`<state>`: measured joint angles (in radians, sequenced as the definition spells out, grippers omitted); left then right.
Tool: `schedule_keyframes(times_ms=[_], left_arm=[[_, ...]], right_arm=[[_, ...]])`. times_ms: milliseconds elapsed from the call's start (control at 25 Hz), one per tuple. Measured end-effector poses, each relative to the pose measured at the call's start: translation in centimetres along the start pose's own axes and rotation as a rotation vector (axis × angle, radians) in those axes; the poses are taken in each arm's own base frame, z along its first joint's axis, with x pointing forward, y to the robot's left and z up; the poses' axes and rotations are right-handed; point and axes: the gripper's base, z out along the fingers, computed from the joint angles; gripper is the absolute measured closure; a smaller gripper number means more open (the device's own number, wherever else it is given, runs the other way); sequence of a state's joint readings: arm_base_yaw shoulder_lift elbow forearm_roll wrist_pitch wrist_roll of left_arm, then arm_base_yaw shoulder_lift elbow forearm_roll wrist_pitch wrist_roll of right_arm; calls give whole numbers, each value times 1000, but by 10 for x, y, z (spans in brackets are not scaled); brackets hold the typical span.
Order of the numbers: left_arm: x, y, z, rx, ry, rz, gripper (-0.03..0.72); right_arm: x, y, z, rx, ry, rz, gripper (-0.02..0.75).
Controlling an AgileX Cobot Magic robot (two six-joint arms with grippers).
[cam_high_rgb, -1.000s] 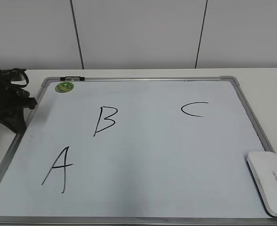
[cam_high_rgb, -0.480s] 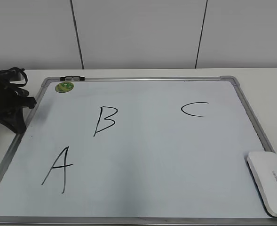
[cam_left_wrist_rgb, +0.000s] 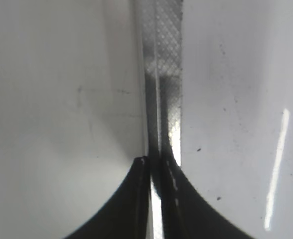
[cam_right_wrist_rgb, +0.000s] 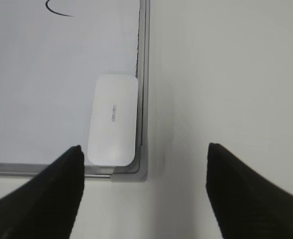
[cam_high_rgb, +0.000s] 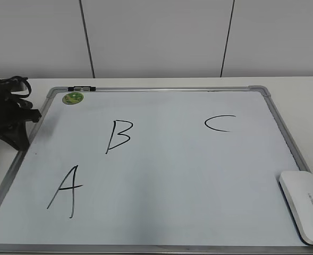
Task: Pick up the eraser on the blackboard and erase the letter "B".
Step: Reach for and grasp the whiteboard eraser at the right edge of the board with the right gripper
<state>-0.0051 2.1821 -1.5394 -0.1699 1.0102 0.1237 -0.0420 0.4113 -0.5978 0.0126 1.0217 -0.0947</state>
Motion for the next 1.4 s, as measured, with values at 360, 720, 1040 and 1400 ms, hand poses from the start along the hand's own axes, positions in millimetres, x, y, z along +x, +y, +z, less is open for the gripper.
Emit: schedule_keyframes(times_ms=[360,720,1040,1400], left_arm=[[0,0,0,0,2,0,676],[0,0,0,2,2,-2,676],[0,-1,0,8,1,-5,676],[0,1,0,13,0,-13,677]], right_arm=[[-26,3,50,-81,231,38,152],[-36,12,87,-148,411,27,151],[-45,15,115,-137,496,34,152],[-44,17,165,-125,555,44,114]])
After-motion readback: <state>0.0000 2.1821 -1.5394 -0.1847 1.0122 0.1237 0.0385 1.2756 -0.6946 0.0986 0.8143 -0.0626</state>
